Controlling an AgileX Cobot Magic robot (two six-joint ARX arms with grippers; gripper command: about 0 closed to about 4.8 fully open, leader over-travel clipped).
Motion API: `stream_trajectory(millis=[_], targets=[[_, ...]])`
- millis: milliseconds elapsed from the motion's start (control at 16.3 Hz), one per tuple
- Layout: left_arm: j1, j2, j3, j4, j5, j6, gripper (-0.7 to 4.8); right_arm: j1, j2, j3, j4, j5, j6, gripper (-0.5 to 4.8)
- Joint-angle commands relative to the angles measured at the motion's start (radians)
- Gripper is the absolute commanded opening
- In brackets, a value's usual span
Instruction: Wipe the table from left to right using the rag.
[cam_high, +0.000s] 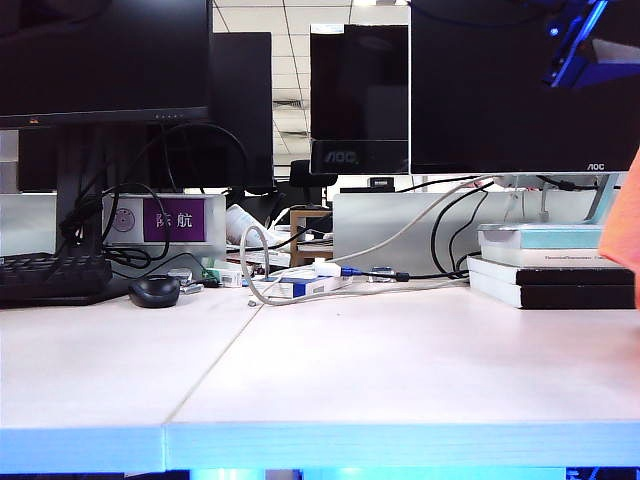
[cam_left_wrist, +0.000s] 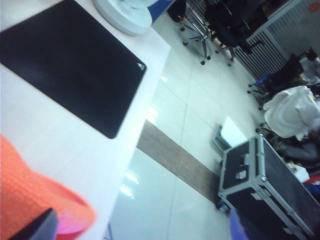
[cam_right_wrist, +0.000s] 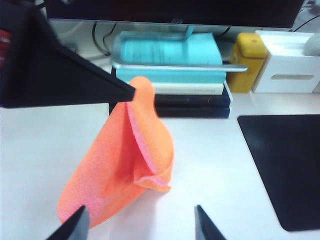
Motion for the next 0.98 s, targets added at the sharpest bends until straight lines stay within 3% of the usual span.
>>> stream_trajectory(millis=[61, 246, 430, 491, 553, 737, 798, 921, 982], targets=[[-0.001, -0.014, 0.003, 0.008, 0.024, -0.002, 4.49, 0.002, -0.156, -0.204, 0.271, -0.004, -0.183, 2.75], [-0.001, -0.014, 0.003, 0.002, 0.059, -0.003, 4.49, 0.001, -0.280, -0.425, 0.461, -0.013, -0.257, 2.75], [-0.001, -0.014, 0.003, 0.002, 0.065, -0.004, 4.49, 0.000, -0.286, -0.496, 0.516, 0.014, -0.257, 2.75], [-0.001, -0.015, 0.003, 0.002, 0.077, -0.006, 4.49, 0.000, -0.286, -0.545, 0.567, 0.020, -0.257, 2.74], [0.000, -0.015, 0.003, -0.003, 0.088, -0.006, 4.49, -0.002, -0.286, -0.618, 0.668, 0.089, -0.257, 2.74], [0.001, -0.015, 0.003, -0.013, 0.108, -0.006, 4.49, -0.027, -0.286, -0.682, 0.780, 0.088, -0.257, 2.73], [0.002, -0.015, 0.003, -0.035, 0.110, -0.002, 4.49, -0.089, -0.286, -0.764, 0.909, 0.042, -0.256, 2.69], [0.002, -0.015, 0.003, -0.035, 0.110, -0.002, 4.49, -0.147, -0.286, -0.811, 0.988, -0.053, -0.257, 2.61], [0.002, -0.015, 0.003, -0.035, 0.110, -0.003, 4.49, -0.231, -0.282, -0.869, 1.075, -0.142, -0.257, 2.61]])
